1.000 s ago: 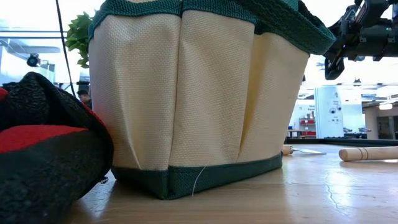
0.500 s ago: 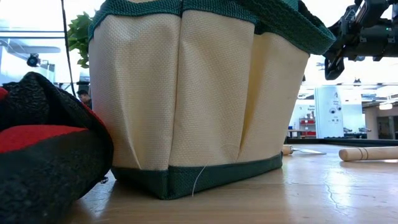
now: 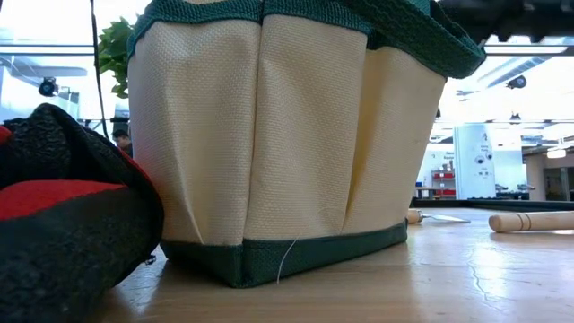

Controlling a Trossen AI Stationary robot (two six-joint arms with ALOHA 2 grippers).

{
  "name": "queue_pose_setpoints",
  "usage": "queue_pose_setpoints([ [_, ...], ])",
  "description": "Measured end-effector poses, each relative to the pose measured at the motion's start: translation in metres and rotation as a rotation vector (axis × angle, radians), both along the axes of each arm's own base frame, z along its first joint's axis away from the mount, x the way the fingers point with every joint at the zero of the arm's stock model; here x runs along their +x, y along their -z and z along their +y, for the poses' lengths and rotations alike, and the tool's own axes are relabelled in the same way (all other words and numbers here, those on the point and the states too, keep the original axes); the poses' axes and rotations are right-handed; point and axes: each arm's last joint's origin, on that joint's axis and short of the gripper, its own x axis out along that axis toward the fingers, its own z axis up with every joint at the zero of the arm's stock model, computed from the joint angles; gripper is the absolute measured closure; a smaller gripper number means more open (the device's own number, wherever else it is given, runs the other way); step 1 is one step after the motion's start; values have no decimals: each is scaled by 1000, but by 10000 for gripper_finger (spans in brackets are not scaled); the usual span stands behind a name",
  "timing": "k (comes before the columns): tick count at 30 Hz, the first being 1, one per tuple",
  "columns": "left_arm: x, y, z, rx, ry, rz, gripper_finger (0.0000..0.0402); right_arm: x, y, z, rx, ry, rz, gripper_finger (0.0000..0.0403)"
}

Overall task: Pick & Place Garden tools in Gardening bag
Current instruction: Put the shear scissors into the gardening bag

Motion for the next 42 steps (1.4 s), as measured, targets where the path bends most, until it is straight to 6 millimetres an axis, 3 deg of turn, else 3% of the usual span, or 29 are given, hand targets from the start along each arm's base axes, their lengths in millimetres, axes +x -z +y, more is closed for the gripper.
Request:
queue_pose_setpoints([
  [7, 2, 13, 5, -5, -1, 49, 345, 35, -34, 14, 52, -27, 378, 394],
  [13, 1, 14, 8, 0, -7, 59, 345, 68, -53, 46, 78, -108, 440, 394],
  [18, 1, 13, 8, 12, 15, 49, 345, 89, -44, 72, 112, -36, 550, 394],
  [25, 1, 7, 8, 20, 37, 24, 345, 109, -27, 94, 53, 87, 727, 394],
  [31, -15, -28, 12, 33, 74, -69, 345, 139, -23, 106, -9, 43, 786, 380],
  [36, -45, -62, 21, 55, 44, -157, 345, 160, -30, 108, -77, 49, 853, 333],
  [42, -80, -81, 34, 152, -56, -156, 345, 187, -26, 102, -114, 61, 949, 271],
])
